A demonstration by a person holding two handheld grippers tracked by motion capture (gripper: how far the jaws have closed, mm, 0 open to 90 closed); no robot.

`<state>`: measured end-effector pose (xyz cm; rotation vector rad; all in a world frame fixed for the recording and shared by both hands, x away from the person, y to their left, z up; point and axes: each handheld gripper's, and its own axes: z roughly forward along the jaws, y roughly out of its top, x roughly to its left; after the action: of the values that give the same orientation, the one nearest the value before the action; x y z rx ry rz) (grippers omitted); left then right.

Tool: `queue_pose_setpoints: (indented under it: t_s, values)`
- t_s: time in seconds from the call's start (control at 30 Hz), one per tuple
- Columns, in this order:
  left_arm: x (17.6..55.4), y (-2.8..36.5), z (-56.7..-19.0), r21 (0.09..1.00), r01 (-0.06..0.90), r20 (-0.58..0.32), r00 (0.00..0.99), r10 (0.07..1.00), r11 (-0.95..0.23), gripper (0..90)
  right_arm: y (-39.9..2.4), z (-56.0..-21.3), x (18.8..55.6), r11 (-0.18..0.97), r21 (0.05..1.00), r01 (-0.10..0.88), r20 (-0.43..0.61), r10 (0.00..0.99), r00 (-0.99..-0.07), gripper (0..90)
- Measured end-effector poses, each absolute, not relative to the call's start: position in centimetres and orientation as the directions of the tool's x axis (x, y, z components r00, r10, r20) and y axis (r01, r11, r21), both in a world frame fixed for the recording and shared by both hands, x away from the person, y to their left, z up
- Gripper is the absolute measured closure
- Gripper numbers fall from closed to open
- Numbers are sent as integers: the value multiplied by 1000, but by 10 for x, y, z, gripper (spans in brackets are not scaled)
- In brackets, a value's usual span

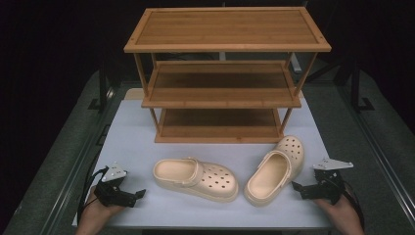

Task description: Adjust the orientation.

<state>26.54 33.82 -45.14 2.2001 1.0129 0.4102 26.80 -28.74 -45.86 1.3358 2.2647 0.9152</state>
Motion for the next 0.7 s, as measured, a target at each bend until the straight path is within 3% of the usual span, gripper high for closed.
queue_pose_setpoints:
  t_s: [0.17, 0.3, 0.4, 0.47, 0.7]
  values:
    - [266, 340, -451, 696, 554, -8, 643, 766, -457, 20, -287, -459, 268, 345, 687, 640, 20, 871, -491, 0]
    - [265, 344, -449, 703, 550, -6, 638, 770, -450, 73, -287, -459, 268, 345, 687, 640, 21, 871, -491, 0]
    - [262, 346, -447, 712, 538, -9, 650, 760, -452, 174, -287, -459, 268, 345, 686, 641, 21, 871, -491, 0]
    - [260, 346, -444, 724, 534, -24, 652, 758, -436, 178, -287, -459, 268, 345, 687, 640, 20, 871, -491, 0]
    - [253, 342, -431, 753, 473, -18, 710, 704, -457, 443, -288, -459, 268, 345, 686, 640, 21, 871, -491, 0]
